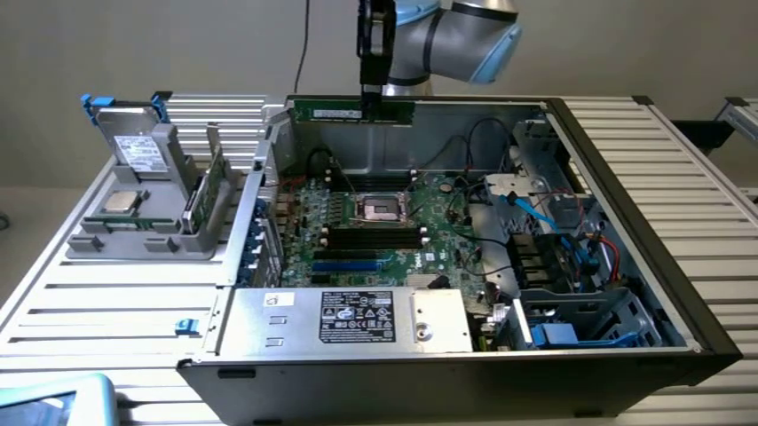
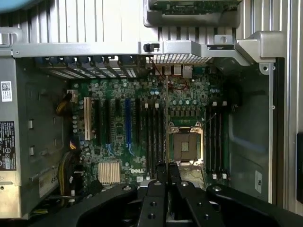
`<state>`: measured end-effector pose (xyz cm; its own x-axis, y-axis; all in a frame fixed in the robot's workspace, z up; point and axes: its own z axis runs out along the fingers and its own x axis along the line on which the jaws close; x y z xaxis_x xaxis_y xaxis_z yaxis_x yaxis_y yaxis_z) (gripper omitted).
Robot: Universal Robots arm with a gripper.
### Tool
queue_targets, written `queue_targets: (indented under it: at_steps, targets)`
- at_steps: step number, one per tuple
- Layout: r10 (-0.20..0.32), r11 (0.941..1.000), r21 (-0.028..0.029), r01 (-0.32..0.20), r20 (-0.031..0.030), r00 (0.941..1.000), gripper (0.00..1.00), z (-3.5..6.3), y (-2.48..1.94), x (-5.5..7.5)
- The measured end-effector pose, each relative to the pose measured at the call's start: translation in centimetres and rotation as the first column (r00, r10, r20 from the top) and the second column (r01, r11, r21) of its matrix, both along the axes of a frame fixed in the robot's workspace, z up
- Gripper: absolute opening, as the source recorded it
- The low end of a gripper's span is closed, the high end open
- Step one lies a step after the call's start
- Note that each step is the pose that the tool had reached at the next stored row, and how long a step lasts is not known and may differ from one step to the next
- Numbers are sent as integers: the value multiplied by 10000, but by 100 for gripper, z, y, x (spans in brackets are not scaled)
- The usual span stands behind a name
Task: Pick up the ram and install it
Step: 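Pick up the ram and move it above insertion slot, then insert the ram into the slot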
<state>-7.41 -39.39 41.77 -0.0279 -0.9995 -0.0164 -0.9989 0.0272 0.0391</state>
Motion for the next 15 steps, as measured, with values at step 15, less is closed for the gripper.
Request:
queue_targets:
  at_steps: [15]
  targets:
    - [0,10000,-16,0,132,9999,13,-49,138,150]
